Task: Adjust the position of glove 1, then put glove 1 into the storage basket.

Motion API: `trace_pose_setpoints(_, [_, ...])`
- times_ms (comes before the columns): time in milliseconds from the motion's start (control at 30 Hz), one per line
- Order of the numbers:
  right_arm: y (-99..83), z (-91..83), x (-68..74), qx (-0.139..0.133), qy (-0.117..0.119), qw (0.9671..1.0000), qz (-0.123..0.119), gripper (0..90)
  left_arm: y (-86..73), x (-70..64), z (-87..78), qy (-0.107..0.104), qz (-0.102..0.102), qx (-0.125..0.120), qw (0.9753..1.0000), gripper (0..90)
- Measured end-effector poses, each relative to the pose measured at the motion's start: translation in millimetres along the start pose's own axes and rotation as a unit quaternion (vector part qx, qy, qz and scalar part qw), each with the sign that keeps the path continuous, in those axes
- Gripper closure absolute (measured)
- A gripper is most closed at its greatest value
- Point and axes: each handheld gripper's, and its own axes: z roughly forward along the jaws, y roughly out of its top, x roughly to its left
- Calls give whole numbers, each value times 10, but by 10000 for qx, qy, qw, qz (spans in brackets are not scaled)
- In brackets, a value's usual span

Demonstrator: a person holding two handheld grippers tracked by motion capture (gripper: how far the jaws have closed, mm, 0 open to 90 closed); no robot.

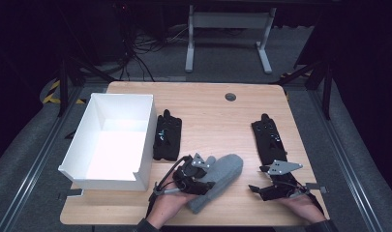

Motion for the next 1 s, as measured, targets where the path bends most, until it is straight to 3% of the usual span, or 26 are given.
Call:
trace_pose_setpoints(100, [0, 1, -1, 0, -2, 10000, -3, 157, 58, 30, -41, 11, 109, -174, 9998, 368])
trace_pose_setpoints(167, [0, 1, -1, -1, -2, 10000, -4, 157, 77, 38, -48, 31, 132, -163, 9998, 312])
trace_pose_setpoints(267, [0, 0, 0, 1, -2, 10000, -2, 157, 159, 112, -38, 93, 205, -209, 9995, 282])
trace_pose_setpoints(467, [0, 0, 0, 0, -2, 10000, 0, 157, 269, 321, 59, -26, 57, -159, 9999, 228])
trace_pose_setpoints(633, [0, 0, -1, 0, -1, 10000, 0, 157, 255, 307, 200, -164, 48, 30, 9998, 197])
trace_pose_setpoints(733, [6, 7, -5, 0, -5, 10000, -3, 158, 221, 270, 343, -175, 58, 325, 9993, 163])
trace_pose_setpoints(867, [21, 23, -15, -1, -15, 10000, 15, 158, 199, 229, 464, -108, 155, 676, 9975, 132])
trace_pose_setpoints(1000, [23, 25, -17, 1, -19, 10000, 11, 158, 179, 224, 537, -169, 123, 946, 9953, 127])
